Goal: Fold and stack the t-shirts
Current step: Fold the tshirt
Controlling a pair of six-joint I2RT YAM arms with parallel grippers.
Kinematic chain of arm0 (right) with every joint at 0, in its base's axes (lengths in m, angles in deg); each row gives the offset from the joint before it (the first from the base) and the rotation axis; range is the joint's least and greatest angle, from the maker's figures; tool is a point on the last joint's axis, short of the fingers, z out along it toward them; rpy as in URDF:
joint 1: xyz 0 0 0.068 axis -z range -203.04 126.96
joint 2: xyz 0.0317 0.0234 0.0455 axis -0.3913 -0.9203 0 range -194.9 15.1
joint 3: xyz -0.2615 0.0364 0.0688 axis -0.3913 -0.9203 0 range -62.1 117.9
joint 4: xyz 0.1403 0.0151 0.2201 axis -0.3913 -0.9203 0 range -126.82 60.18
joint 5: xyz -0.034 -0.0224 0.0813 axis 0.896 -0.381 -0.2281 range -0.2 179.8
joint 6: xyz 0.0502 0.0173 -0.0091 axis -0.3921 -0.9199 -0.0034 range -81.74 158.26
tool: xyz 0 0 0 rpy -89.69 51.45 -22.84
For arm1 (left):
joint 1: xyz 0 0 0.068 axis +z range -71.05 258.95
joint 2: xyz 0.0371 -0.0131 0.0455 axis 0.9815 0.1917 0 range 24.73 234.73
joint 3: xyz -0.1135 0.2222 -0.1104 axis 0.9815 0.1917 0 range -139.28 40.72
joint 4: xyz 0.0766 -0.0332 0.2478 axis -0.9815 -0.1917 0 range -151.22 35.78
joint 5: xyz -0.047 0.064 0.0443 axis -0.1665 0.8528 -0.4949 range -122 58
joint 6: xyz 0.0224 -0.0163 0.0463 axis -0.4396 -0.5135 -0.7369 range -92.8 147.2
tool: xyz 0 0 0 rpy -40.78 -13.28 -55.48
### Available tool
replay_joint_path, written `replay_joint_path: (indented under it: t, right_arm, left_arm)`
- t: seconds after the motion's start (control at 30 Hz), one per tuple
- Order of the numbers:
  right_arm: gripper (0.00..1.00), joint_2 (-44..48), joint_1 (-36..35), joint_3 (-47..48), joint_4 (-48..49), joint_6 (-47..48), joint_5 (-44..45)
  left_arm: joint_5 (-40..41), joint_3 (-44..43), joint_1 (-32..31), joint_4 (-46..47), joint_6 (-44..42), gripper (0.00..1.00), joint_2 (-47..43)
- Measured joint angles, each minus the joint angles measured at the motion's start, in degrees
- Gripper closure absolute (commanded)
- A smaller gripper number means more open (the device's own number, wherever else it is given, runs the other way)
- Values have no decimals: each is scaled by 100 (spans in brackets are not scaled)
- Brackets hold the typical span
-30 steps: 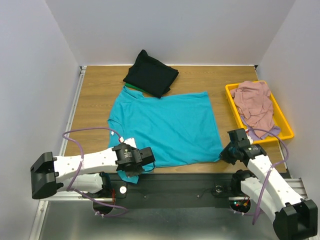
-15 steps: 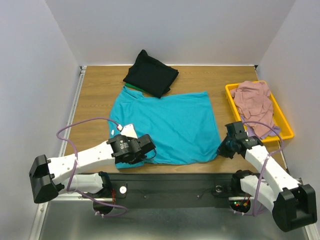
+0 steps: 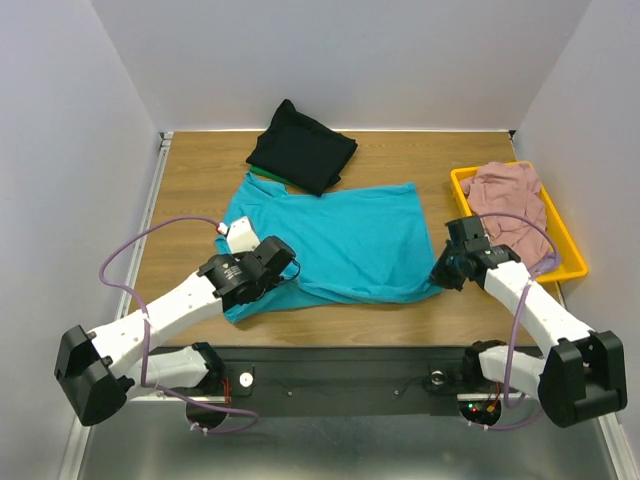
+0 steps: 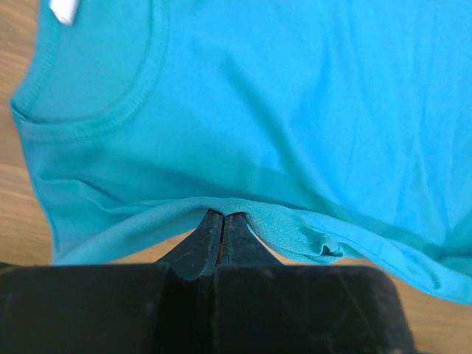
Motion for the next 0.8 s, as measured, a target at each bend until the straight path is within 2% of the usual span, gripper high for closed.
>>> replay_joint_path:
  t: [0.33, 0.53, 0.57, 0.63, 0.67, 0.77, 0.8]
  right_arm:
    - [91, -723, 0, 404, 450, 74, 240]
    - [91, -1338, 0, 662, 881, 170, 343]
    - [89, -1473, 0, 715, 935, 203, 348]
    - [89, -1707, 0, 833, 1023, 269, 393]
    - [87, -1838, 0, 916, 1064, 315, 431]
    - [81, -2114, 0, 1099, 1169, 409, 527]
    - [75, -2251, 0, 1213, 1191, 474, 588]
  left_arm:
    - [212, -76, 802, 730, -824, 100, 472]
    - [177, -302, 1250, 1220, -1456, 100, 1158]
    - [162, -356, 1351, 1316, -1572, 97, 1318]
    - [127, -417, 1493, 1460, -1766, 76, 1526]
    - [98, -446, 1567, 1567, -1895, 57, 1646]
    - [52, -518, 1775, 1808, -2168, 40, 1978]
    - [50, -570, 1847, 1836, -2234, 26, 2092]
